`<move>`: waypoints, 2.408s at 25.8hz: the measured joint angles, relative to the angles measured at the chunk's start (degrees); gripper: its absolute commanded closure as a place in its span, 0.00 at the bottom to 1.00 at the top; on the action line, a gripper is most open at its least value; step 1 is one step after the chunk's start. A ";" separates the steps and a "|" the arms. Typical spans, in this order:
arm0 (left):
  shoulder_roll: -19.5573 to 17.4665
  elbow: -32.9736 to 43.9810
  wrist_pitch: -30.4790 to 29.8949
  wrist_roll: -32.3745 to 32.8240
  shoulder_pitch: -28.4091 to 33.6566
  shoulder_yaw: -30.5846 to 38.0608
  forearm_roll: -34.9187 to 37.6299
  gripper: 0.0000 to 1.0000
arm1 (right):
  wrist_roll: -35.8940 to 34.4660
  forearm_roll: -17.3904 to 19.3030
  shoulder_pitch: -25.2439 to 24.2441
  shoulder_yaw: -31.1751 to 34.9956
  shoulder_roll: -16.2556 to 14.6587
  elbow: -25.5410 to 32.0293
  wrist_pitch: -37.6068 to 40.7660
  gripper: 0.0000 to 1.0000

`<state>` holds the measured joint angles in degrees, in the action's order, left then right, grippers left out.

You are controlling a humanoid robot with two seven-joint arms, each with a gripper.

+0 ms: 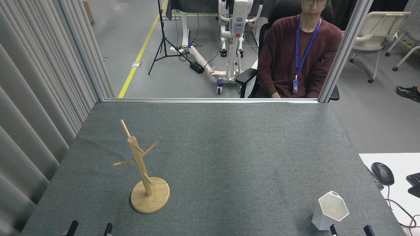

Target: Hang cup on storage rack

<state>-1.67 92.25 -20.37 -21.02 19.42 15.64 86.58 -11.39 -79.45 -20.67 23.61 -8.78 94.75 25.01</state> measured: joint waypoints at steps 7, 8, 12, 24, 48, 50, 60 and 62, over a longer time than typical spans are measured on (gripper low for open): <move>0.07 -0.58 2.76 -0.06 0.00 -0.08 -0.18 0.00 | -0.15 0.00 -0.07 0.15 0.03 -0.03 0.02 0.01; 0.08 -0.88 3.29 -0.06 0.00 -0.08 -0.21 0.00 | -0.15 -0.03 -0.07 0.14 0.02 -0.14 0.02 0.01; 0.09 -2.16 4.15 -0.12 0.00 -0.08 -0.36 0.00 | -0.33 -1.72 0.19 0.02 -0.40 -0.93 0.00 0.01; 0.09 -4.07 4.40 -0.37 0.00 0.11 -0.48 0.00 | 0.30 -6.13 6.51 -0.42 -0.88 -8.65 -0.15 0.01; 0.07 -4.92 4.75 -0.67 0.00 0.41 -0.41 0.00 | 0.06 -8.87 14.30 -2.77 -2.19 -17.04 -0.11 0.36; 0.08 -4.17 4.60 -0.80 0.00 0.23 -0.32 0.00 | -0.01 -8.76 14.41 -2.82 -2.11 -16.67 0.23 0.36; 0.47 -0.49 -1.95 -1.68 -4.19 -15.96 6.87 0.00 | -0.06 -6.58 14.53 -2.96 -1.53 -7.89 2.14 0.36; 0.95 -1.30 -2.16 -1.68 -4.97 -20.00 9.90 0.00 | 0.11 -6.52 14.38 -3.14 -1.34 -6.75 2.32 0.36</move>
<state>-0.72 90.95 -22.54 -22.70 14.46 -4.36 96.49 -11.27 -85.97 -6.29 20.48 -10.12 88.00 27.33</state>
